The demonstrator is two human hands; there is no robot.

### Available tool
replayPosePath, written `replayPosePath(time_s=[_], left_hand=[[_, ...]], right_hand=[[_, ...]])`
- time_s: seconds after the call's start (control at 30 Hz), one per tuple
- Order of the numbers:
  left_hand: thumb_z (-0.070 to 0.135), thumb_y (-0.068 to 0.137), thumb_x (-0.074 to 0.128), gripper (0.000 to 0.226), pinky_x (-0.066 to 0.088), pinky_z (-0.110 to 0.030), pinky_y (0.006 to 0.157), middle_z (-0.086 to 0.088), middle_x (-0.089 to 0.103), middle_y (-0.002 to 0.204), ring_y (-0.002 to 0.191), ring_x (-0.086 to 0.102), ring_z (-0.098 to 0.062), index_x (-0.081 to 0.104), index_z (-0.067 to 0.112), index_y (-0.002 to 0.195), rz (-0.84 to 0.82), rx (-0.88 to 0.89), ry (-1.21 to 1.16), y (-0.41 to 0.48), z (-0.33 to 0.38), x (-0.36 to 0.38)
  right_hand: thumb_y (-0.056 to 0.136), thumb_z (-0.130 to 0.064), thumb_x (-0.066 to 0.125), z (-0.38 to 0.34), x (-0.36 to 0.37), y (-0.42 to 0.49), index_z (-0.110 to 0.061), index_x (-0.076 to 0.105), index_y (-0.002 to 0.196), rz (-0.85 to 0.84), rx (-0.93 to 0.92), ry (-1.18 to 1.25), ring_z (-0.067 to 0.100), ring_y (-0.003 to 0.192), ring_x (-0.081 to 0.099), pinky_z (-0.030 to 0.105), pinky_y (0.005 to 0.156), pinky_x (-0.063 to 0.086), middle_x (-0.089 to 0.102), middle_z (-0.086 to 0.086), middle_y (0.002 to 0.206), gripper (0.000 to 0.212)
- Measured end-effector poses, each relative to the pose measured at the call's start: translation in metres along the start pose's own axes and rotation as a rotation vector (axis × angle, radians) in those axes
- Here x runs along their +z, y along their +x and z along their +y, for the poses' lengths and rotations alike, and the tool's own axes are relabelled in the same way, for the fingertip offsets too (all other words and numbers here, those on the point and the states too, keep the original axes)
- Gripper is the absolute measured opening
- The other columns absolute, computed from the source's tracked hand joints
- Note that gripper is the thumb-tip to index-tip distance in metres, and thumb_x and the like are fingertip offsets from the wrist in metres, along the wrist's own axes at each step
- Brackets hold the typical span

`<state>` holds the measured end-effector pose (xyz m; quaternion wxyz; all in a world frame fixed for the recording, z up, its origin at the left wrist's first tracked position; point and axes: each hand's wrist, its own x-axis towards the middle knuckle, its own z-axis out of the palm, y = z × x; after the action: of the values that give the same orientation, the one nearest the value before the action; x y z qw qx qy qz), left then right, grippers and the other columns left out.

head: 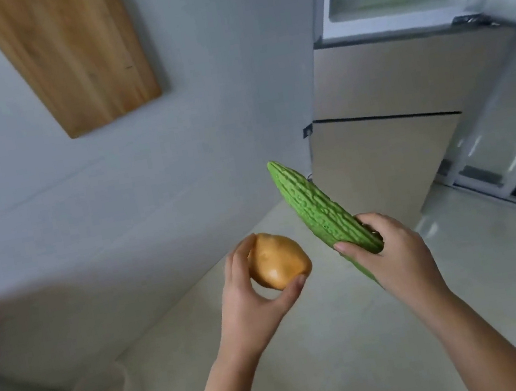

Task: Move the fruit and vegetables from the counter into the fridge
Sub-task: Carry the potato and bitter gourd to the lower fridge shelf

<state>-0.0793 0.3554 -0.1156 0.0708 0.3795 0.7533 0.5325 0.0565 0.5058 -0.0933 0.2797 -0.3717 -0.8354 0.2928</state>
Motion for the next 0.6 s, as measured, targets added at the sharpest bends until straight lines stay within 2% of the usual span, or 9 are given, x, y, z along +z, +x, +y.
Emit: replayPosePath(time_s=[0.07,0.33,0.43,0.6], left_hand=[[0.045,0.060,0.080,0.071,0.037,-0.001,0.082,0.028,0.040,0.121,0.108,0.045,0.006,0.035,0.051,0.114,-0.053,0.042,-0.022,0.027,0.004,0.013],[0.060,0.057,0.069,0.076,0.041,-0.007,0.084,0.023,0.041,0.126,0.111,0.043,0.006,0.037,0.041,0.124,-0.207,0.164,-0.083,0.122,0.024,0.091],[0.053,0.059,0.074,0.072,0.040,-0.006,0.083,0.026,0.040,0.124,0.110,0.042,0.009,0.036,0.046,0.120,-0.214,0.203,-0.092,0.163,0.037,0.126],[0.048,0.059,0.075,0.066,0.039,-0.004,0.080,0.029,0.042,0.119,0.106,0.044,0.010,0.036,0.050,0.113,-0.196,0.259,-0.134,0.239,0.077,0.180]], right_hand=[[0.075,-0.037,0.070,0.005,-0.008,0.016,-0.021,0.061,0.098,0.041,0.038,-0.014,0.014,0.076,0.056,0.023,0.057,0.041,0.062,-0.004,0.083,0.029],[0.075,-0.037,0.069,0.047,-0.038,0.093,-0.022,0.060,0.097,0.142,0.152,-0.034,0.012,0.076,0.056,0.031,0.061,0.047,0.062,-0.004,0.083,0.028],[0.076,-0.037,0.069,0.068,-0.053,0.136,-0.023,0.060,0.096,0.151,0.145,-0.043,0.009,0.074,0.055,0.027,0.059,0.045,0.062,-0.006,0.081,0.026],[0.076,-0.039,0.067,0.091,-0.096,0.219,-0.021,0.059,0.095,0.173,0.123,-0.040,0.012,0.075,0.057,0.033,0.064,0.049,0.063,-0.004,0.083,0.028]])
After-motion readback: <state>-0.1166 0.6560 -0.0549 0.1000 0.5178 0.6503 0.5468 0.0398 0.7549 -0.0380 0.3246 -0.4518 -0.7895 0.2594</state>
